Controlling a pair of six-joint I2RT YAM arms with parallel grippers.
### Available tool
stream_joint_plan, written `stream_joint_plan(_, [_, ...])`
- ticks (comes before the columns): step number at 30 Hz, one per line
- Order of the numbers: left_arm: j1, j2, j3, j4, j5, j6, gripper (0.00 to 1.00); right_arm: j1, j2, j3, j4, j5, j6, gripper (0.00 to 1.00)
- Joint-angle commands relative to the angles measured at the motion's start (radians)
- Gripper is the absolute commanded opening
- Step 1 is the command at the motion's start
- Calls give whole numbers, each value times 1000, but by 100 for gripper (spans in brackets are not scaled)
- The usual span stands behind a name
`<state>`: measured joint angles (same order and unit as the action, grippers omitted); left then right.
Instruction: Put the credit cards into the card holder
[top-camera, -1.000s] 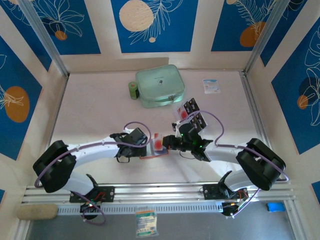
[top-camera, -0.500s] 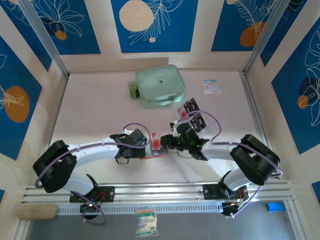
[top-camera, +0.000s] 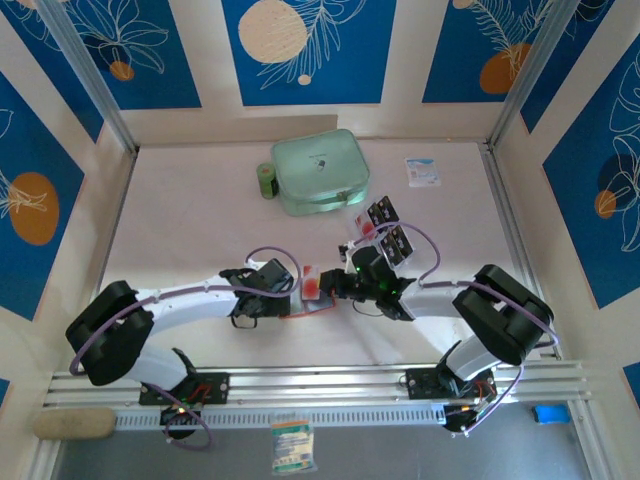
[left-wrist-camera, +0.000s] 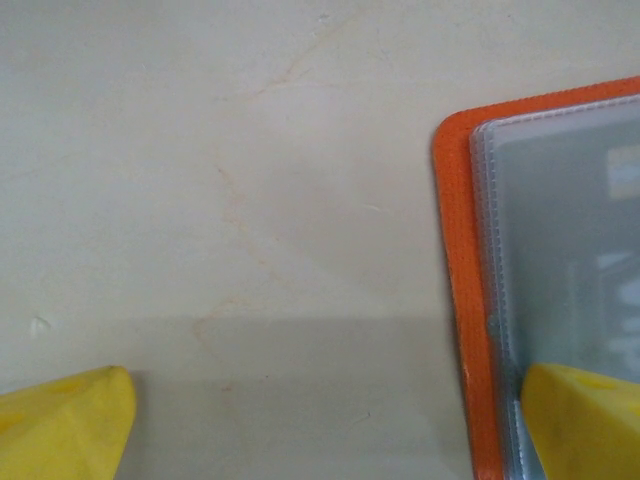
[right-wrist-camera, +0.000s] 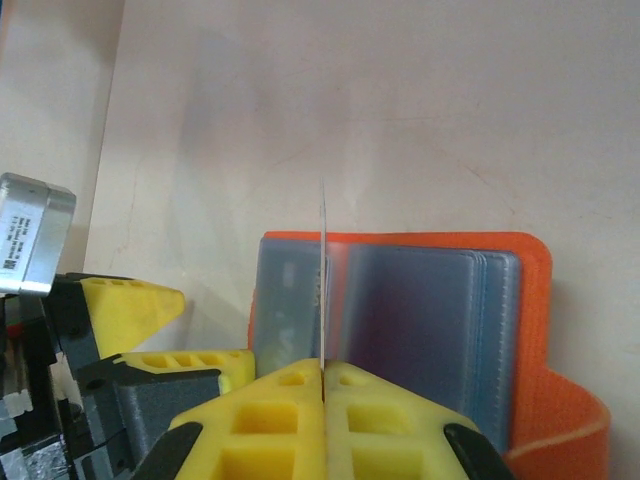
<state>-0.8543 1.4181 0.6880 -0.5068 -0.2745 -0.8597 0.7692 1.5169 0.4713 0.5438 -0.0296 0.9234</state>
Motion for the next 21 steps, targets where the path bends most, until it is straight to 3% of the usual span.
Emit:
stream_joint_plan(1, [8,4,-16,-19,-16,-10,98,11,18,22,33,-9,9,0])
stream_joint_plan(21, [8,-2,-20,-17,-15,-10,98,14,51,10,61,-40,25,0])
